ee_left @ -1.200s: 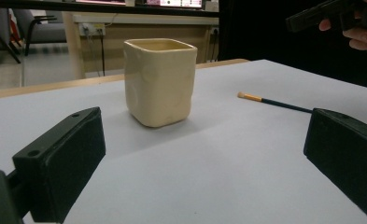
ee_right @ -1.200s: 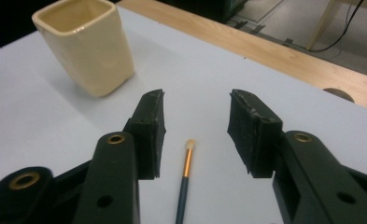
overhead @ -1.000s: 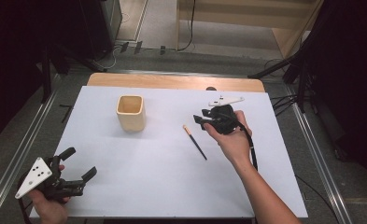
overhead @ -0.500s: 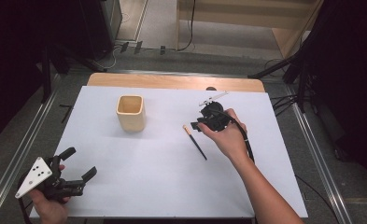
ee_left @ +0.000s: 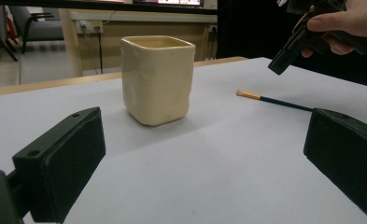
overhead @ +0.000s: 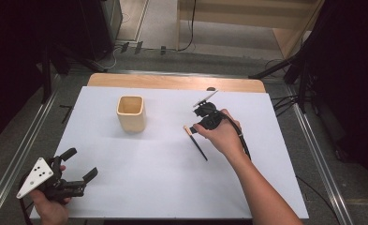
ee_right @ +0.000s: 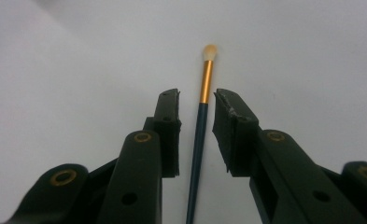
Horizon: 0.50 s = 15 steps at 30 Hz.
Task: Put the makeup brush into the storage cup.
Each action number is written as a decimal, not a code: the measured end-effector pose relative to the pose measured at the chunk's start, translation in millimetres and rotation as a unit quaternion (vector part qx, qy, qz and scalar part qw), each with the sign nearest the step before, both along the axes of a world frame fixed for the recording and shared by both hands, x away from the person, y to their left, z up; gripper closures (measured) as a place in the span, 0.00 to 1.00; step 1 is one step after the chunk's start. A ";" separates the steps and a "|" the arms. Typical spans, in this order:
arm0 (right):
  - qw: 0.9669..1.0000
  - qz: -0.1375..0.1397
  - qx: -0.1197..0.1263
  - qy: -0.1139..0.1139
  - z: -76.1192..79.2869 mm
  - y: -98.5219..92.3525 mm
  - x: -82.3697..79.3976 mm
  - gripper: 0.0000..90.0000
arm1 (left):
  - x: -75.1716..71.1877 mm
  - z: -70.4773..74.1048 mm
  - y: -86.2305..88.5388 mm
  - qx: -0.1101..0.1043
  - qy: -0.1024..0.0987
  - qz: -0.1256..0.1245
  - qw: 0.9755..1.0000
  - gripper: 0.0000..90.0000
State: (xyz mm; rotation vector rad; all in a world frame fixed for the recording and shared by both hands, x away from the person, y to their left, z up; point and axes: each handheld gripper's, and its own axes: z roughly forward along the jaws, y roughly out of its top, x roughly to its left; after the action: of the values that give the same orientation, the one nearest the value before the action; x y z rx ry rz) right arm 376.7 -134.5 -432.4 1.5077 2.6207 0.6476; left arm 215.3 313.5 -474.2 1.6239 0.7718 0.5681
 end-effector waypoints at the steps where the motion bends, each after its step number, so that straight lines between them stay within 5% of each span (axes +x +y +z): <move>1: 1.000 -0.002 -0.008 0.009 -1.8 2.5 2.1 0.83 | -0.1 0.0 -0.2 0.000 0.000 0.000 1.000 0.00; 15: 0.996 -0.010 -0.057 0.068 -14.6 15.5 15.8 0.85 | 0.0 0.1 -0.1 0.000 0.000 -0.001 1.000 0.00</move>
State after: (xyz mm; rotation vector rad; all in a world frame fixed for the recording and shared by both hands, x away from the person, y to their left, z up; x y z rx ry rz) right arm 392.4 -119.0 -447.0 1.5946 2.6849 0.3986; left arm 215.3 313.4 -474.1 1.6247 0.7699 0.5666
